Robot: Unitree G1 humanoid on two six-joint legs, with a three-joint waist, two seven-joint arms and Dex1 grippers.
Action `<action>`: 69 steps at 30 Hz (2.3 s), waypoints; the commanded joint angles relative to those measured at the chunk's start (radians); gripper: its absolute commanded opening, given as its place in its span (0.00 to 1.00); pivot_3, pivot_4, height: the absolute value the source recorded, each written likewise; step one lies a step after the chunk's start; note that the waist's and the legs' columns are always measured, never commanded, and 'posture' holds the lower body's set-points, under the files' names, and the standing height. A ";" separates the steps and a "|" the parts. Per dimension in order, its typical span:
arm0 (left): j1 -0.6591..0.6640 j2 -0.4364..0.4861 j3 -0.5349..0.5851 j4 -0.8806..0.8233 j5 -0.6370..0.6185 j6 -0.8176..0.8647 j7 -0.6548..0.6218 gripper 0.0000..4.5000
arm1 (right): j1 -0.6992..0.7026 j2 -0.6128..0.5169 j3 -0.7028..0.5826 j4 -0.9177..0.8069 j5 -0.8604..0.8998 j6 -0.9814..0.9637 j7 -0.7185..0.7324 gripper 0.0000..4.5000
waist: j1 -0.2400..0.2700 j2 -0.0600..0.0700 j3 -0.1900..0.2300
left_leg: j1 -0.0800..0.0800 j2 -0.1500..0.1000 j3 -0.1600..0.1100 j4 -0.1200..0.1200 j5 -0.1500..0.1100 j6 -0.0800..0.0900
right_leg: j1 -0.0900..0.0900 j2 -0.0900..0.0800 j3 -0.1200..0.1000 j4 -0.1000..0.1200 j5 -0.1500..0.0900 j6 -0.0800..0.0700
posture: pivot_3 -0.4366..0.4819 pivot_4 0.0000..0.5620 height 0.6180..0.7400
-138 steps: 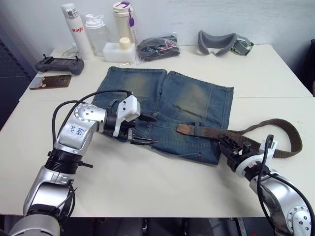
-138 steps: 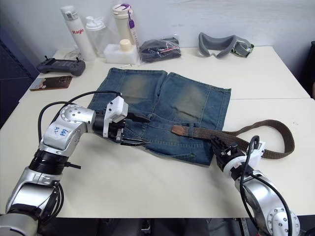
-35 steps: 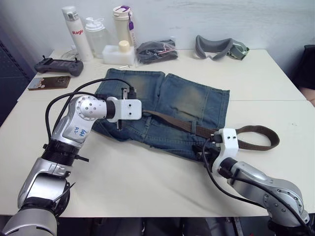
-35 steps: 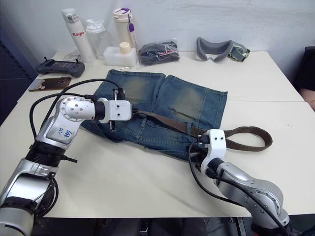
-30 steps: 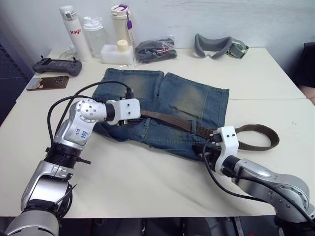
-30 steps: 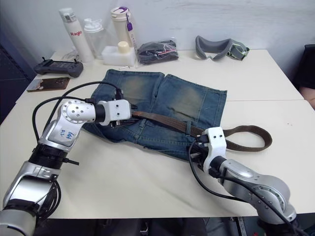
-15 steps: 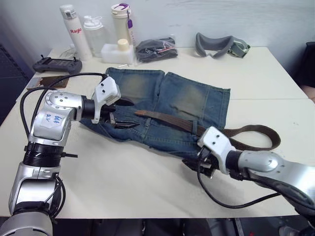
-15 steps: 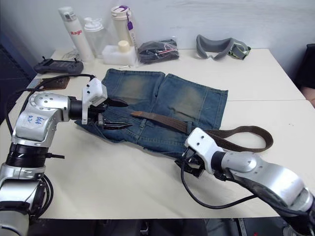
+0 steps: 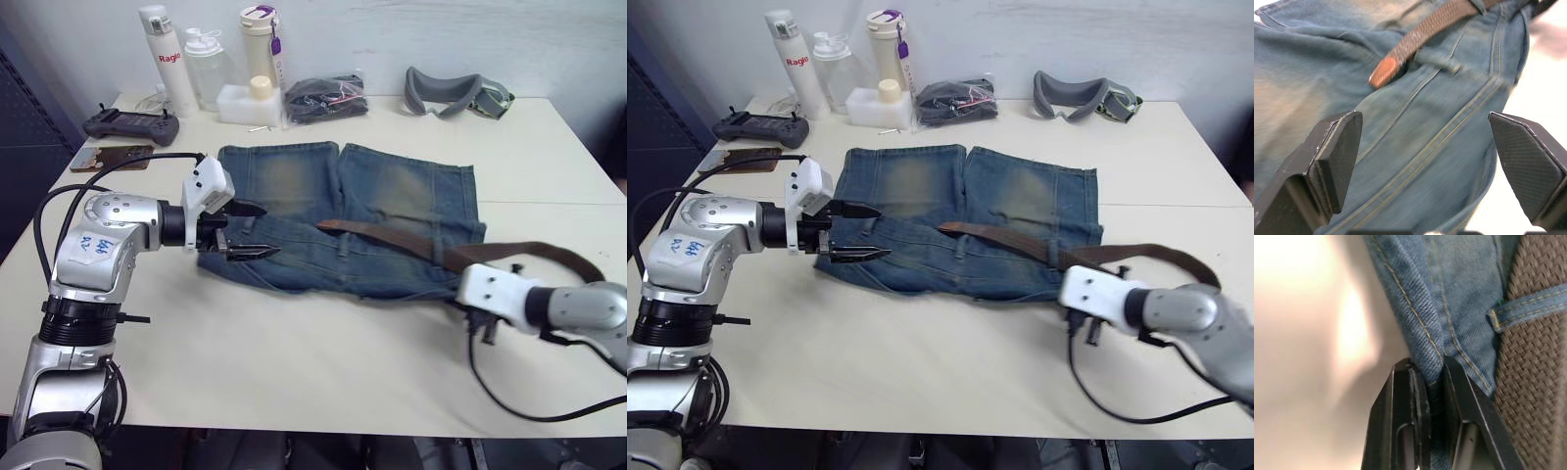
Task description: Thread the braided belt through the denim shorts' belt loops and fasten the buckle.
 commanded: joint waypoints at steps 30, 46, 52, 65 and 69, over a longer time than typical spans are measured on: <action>0.014 -0.088 -0.017 -0.106 -0.120 0.075 0.112 1.00 | -0.442 0.810 -0.710 -0.025 0.645 1.250 -0.500 0.99 | -0.004 0.005 -0.001 | -0.001 0.004 0.005 0.000 0.001 -0.003 | -0.004 -0.011 -0.009 0.007 -0.001 0.000 | 0.48 0.27 0.07; 0.051 -0.058 -0.054 -0.136 -0.088 0.041 0.124 1.00 | -0.739 1.228 -1.117 0.097 0.572 1.400 -0.857 0.99 | -0.023 0.008 -0.002 | 0.003 -0.003 0.001 -0.003 0.003 -0.004 | -0.009 0.011 0.028 0.018 0.001 0.002 | 0.48 0.27 0.07; 0.064 -0.048 -0.046 -0.146 -0.097 0.058 0.132 1.00 | -0.766 1.262 -1.114 0.132 0.579 1.409 -0.861 0.99 | -0.037 0.006 -0.003 | 0.003 -0.003 0.001 -0.003 0.003 -0.004 | -0.013 0.018 0.041 0.025 0.001 0.004 | 0.48 0.27 0.07; 0.069 -0.054 -0.056 -0.126 -0.089 0.045 0.146 1.00 | -0.779 1.296 -1.100 0.221 0.580 1.341 -0.847 0.61 | -0.059 0.006 -0.003 | 0.003 -0.003 0.001 -0.005 0.002 -0.004 | -0.017 0.020 0.045 0.028 0.001 0.004 | 0.48 0.27 0.07; 0.070 -0.063 -0.060 -0.122 -0.093 0.046 0.150 1.00 | -0.774 1.278 -1.091 0.238 0.602 1.312 -0.835 0.20 | -0.059 0.006 -0.003 | 0.003 -0.003 0.001 -0.005 0.002 -0.004 | -0.017 0.020 0.046 0.029 0.001 0.004 | 0.48 0.27 0.07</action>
